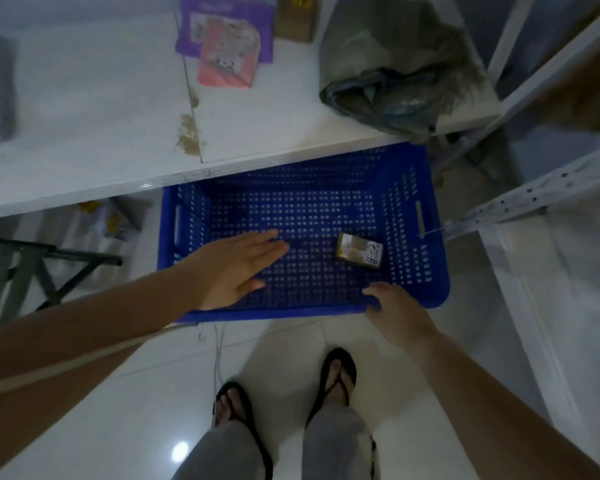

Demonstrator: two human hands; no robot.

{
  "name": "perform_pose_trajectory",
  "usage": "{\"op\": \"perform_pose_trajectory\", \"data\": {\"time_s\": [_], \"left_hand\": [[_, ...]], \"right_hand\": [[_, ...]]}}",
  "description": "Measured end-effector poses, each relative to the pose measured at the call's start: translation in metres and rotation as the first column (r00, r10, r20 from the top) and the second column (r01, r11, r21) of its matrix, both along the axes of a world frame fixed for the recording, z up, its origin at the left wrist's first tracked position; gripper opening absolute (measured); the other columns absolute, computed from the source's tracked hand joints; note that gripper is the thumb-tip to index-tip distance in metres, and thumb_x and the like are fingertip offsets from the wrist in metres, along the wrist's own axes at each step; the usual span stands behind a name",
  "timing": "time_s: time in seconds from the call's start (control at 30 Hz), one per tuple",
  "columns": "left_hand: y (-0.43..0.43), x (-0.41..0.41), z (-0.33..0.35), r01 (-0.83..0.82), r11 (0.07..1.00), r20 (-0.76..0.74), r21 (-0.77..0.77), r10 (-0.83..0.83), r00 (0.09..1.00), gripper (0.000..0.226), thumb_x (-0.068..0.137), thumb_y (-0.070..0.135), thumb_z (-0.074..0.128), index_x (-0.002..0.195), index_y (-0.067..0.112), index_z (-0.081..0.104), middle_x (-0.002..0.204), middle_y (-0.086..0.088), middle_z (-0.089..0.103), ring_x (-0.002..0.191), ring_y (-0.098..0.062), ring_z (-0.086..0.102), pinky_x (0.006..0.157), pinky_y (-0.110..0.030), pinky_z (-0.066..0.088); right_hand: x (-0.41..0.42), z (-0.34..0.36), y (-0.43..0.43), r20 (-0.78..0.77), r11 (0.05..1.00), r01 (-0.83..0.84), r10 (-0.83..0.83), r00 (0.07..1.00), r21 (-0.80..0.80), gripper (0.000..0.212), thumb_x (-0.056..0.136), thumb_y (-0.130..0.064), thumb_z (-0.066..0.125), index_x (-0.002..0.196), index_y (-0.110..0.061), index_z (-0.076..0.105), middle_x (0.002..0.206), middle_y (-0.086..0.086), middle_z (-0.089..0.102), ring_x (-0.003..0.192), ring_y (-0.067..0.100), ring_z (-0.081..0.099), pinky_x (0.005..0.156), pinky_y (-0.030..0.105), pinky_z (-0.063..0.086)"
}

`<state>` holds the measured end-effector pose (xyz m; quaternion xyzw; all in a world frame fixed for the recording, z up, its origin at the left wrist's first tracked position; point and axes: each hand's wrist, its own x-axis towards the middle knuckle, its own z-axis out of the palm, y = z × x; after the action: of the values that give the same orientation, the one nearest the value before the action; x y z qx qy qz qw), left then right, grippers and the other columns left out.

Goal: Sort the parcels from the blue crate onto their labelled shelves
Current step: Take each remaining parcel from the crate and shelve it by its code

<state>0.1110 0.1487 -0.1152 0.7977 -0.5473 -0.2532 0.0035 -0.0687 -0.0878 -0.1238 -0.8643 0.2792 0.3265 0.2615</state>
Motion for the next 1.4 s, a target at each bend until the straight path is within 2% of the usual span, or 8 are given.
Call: {"op": "perform_pose_trajectory", "data": {"time_s": [0.23, 0.43, 0.53, 0.8, 0.93, 1.07, 1.23, 1.4], "left_hand": [[-0.137, 0.02, -0.194, -0.2, 0.974, -0.258, 0.111, 0.222, 0.94, 0.066, 0.1, 0.032, 0.035, 0.148, 0.028, -0.01, 0.158, 0.008, -0.011, 0.145, -0.012, 0.002, 0.112, -0.026, 0.022], [-0.221, -0.015, -0.342, -0.776, 0.519, -0.685, 0.358, 0.711, 0.158, 0.067, 0.097, 0.026, 0.045, 0.15, 0.021, 0.004, 0.128, 0.013, 0.04, 0.083, -0.003, 0.052, 0.059, -0.002, 0.04], [-0.248, -0.024, -0.384, -0.83, 0.338, -0.711, 0.444, 0.697, -0.097, 0.067, 0.096, 0.021, 0.049, 0.15, 0.015, 0.009, 0.137, 0.001, 0.043, 0.109, -0.02, 0.055, 0.088, -0.018, 0.047], [-0.261, -0.021, -0.384, -0.854, 0.168, -0.704, 0.493, 0.654, -0.277, 0.048, 0.098, 0.022, 0.044, 0.142, 0.017, 0.027, 0.141, -0.006, 0.043, 0.12, -0.023, 0.047, 0.1, -0.035, 0.041], [-0.227, -0.01, -0.334, -0.845, 0.128, -0.696, 0.52, 0.637, -0.331, 0.048, 0.091, 0.025, 0.058, 0.131, 0.015, 0.035, 0.137, -0.009, 0.049, 0.121, -0.028, 0.052, 0.102, -0.047, 0.044], [-0.194, 0.003, -0.26, -0.858, 0.129, -0.746, 0.498, 0.568, -0.347, 0.046, 0.08, 0.016, 0.072, 0.117, 0.027, 0.046, 0.123, -0.002, 0.058, 0.107, -0.025, 0.06, 0.09, -0.046, 0.052], [-0.188, -0.002, -0.153, -0.858, 0.193, -0.815, 0.477, 0.463, -0.349, 0.072, 0.073, -0.004, 0.072, 0.12, 0.04, 0.04, 0.111, 0.008, 0.062, 0.101, -0.018, 0.062, 0.075, -0.037, 0.055], [-0.173, -0.001, -0.047, -0.832, 0.248, -0.833, 0.496, 0.405, -0.377, 0.076, 0.064, 0.001, 0.078, 0.129, 0.01, 0.04, 0.119, -0.009, 0.064, 0.104, -0.024, 0.065, 0.084, -0.039, 0.054]], "right_hand": [[0.056, -0.169, -0.081, 0.038, 0.958, 0.288, -0.288, 0.957, 0.008, 0.043, 0.094, -0.017, 0.05, 0.136, -0.013, 0.044, 0.117, 0.014, 0.06, 0.082, 0.025, 0.056, 0.066, 0.033, 0.045], [0.068, -0.3, -0.121, -0.116, 0.807, 0.587, -0.578, 0.808, 0.066, 0.057, 0.093, -0.019, 0.054, 0.142, -0.001, 0.033, 0.136, 0.02, 0.049, 0.113, 0.029, 0.052, 0.096, 0.04, 0.044], [0.068, -0.331, -0.135, -0.155, 0.686, 0.721, -0.705, 0.692, 0.097, 0.062, 0.092, -0.017, 0.058, 0.145, -0.001, 0.029, 0.139, 0.017, 0.047, 0.122, 0.03, 0.049, 0.102, 0.039, 0.042], [0.072, -0.344, -0.144, -0.115, 0.344, 0.881, -0.911, 0.397, 0.324, 0.067, 0.09, -0.007, 0.062, 0.146, -0.002, 0.027, 0.144, 0.011, 0.043, 0.128, 0.032, 0.045, 0.107, 0.041, 0.04], [0.066, -0.295, -0.125, -0.005, 0.358, 0.853, -0.921, 0.389, 0.379, 0.022, 0.091, -0.01, 0.061, 0.097, -0.013, 0.04, 0.095, 0.006, 0.051, 0.086, 0.021, 0.055, 0.072, 0.036, 0.051], [0.059, -0.219, -0.106, -0.188, 0.271, 0.797, -0.884, 0.428, 0.54, 0.058, 0.085, -0.016, 0.07, 0.131, -0.02, 0.034, 0.124, 0.004, 0.056, 0.111, 0.027, 0.059, 0.089, 0.043, 0.051], [0.05, -0.128, -0.077, -0.265, 0.122, 0.725, -0.879, 0.396, 0.677, 0.038, 0.085, -0.021, 0.069, 0.121, -0.018, 0.057, 0.118, 0.003, 0.065, 0.105, 0.018, 0.062, 0.084, 0.037, 0.054], [0.027, -0.025, -0.07, -0.261, 0.008, 0.674, -0.919, 0.297, 0.739, 0.053, 0.08, -0.039, 0.071, 0.125, -0.016, 0.054, 0.105, 0.011, 0.071, 0.085, 0.027, 0.072, 0.067, 0.037, 0.06]]}}
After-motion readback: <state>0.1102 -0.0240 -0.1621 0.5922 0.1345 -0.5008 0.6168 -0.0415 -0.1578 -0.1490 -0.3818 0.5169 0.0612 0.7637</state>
